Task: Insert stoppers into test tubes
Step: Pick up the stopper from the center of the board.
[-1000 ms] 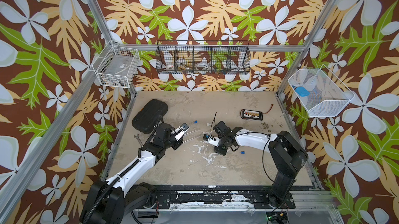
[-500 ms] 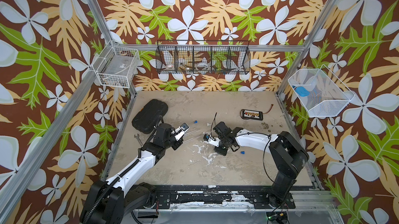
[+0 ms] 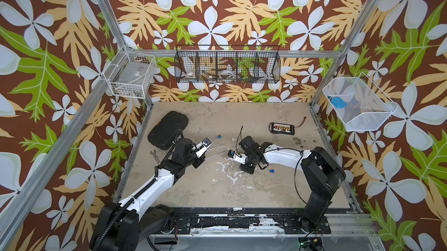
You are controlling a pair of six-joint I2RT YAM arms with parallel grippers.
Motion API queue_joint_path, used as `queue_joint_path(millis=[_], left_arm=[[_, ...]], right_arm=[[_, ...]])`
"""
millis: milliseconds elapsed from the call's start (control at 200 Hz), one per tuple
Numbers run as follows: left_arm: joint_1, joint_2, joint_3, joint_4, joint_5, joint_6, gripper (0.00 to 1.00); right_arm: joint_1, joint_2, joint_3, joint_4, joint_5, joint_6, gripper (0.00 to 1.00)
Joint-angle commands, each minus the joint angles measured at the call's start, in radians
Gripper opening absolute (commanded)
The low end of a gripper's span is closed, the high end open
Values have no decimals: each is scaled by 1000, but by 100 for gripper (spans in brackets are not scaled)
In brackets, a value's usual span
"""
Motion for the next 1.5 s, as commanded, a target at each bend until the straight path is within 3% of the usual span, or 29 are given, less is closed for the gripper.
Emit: queue_joint_path(millis=[0, 796, 1111, 1496], left_arm=[[2, -2, 4, 16, 7, 0, 0], [2, 1, 2, 10, 12, 6, 0], [-10, -26, 32, -35, 38, 44, 0], [-154, -82, 54, -154, 12, 191, 0]], right_arm=[[1, 5, 0, -22, -6, -11, 28], [0, 2, -7, -6, -20, -20, 15], [-22, -170, -12, 33, -98, 15, 14], [-16, -431, -72, -14, -140, 121, 15]])
